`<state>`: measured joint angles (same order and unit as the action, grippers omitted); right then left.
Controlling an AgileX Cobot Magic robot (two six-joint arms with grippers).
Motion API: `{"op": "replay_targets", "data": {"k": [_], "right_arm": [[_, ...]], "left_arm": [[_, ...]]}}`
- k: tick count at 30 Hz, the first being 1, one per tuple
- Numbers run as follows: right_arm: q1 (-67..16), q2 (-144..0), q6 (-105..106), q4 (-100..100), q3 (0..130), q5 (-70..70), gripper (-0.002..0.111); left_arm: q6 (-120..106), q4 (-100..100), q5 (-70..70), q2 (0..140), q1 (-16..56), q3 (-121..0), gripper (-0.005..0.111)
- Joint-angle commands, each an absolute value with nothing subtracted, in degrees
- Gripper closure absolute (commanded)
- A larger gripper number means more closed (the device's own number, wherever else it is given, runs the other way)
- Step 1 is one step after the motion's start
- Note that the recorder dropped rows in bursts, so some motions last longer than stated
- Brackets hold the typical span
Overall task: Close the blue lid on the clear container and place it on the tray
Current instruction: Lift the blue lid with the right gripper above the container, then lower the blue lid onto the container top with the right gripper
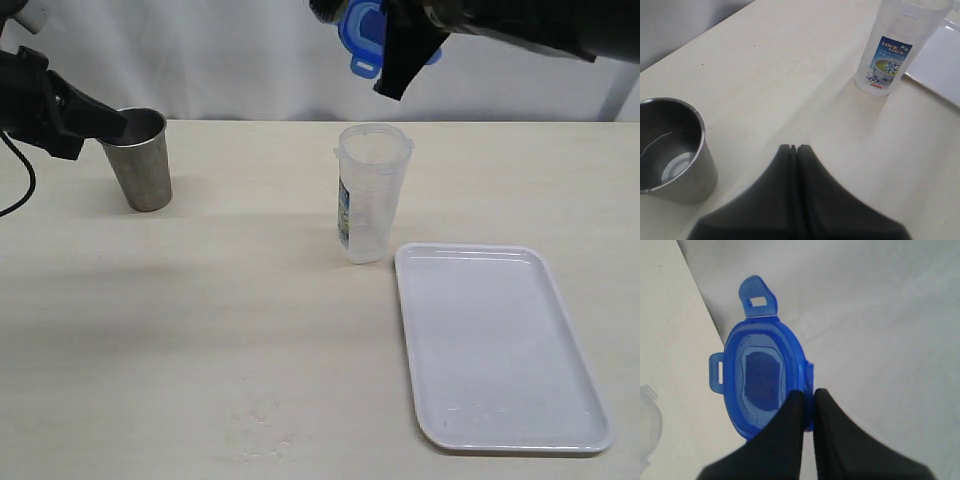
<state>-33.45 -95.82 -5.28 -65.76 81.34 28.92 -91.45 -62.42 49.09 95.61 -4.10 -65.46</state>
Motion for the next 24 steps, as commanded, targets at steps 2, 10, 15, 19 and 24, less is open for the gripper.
{"op": "replay_targets", "data": {"k": [2,10,15,19,24], "right_arm": [[-32.1,-95.3,3.7,-66.3,80.7,27.1,0.104],[-32.1,-95.3,9.9,-65.3,75.1,22.0,0.104],[-32.1,-95.3,9.9,-64.9,74.3,20.8,0.104],[-32.1,-95.5,9.9,-66.2,74.3,20.3,0.104],[-32.1,-95.6,9.8,-64.1,74.3,20.1,0.104]], "left_arm": [[-91.7,-62.6,48.9,95.5,-4.2,-65.4,0.107],[-91.8,-62.6,48.9,95.5,-4.2,-65.4,0.107],[-91.8,-62.6,48.8,95.5,-4.2,-65.4,0.107],[-92.0,-62.6,48.8,95.5,-4.2,-65.4,0.107],[-92.9,-62.6,48.8,95.5,-4.2,-65.4,0.107]]}}
